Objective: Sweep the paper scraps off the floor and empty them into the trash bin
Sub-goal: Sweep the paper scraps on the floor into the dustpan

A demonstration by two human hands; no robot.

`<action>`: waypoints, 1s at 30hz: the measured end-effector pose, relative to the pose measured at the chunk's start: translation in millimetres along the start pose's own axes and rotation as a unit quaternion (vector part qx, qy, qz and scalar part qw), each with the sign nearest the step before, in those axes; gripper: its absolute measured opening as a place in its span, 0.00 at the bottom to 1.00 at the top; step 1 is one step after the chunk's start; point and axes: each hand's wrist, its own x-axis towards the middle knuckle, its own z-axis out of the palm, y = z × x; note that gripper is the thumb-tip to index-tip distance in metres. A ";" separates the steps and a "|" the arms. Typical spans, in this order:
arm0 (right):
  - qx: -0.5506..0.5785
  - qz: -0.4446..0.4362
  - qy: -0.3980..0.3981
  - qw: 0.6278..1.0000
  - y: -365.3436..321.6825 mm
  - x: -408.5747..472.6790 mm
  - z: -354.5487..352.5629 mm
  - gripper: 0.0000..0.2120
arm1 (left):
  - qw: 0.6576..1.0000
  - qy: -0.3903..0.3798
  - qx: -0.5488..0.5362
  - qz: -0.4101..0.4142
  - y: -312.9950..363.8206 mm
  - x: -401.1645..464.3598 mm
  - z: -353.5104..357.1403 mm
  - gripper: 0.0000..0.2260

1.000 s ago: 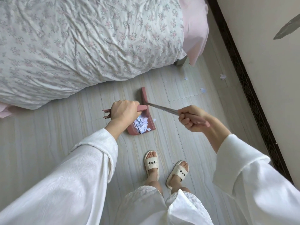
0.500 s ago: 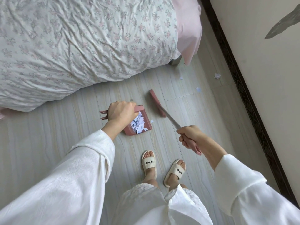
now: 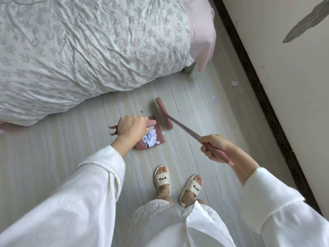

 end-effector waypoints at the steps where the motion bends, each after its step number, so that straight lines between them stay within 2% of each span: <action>1: -0.012 -0.002 0.014 1.000 3.0 1.1 2.3 0.06 | 1.000 -0.010 0.001 0.001 -0.2 -2.4 -0.1 0.12; 7: 0.020 0.011 0.036 0.999 18.6 6.6 5.8 0.06 | 0.999 -0.046 0.016 0.006 -9.7 -14.3 -2.9 0.12; 12: -0.049 0.006 0.009 0.999 20.3 8.0 12.4 0.08 | 0.999 -0.030 0.006 0.020 -8.9 -22.5 0.9 0.12; 14: -0.006 0.024 -0.035 0.999 11.8 8.6 8.6 0.08 | 0.999 -0.019 0.007 0.030 -0.2 -22.7 3.4 0.14; 16: 0.101 0.052 -0.090 0.989 0.8 7.8 -6.0 0.10 | 0.999 -0.012 0.011 0.039 8.1 -21.6 4.3 0.14; 18: 0.142 0.056 -0.110 0.982 -5.7 5.1 -23.7 0.11 | 0.999 -0.010 0.010 0.038 10.6 -19.9 3.8 0.14; 22: 0.058 0.031 -0.086 0.994 3.6 0.6 -31.3 0.09 | 1.000 -0.009 0.014 0.017 -1.0 -18.5 -0.7 0.13; 30: 0.035 -0.007 -0.010 0.999 21.0 -1.2 -11.9 0.06 | 1.000 -0.014 0.001 0.003 -10.0 -24.8 -4.9 0.12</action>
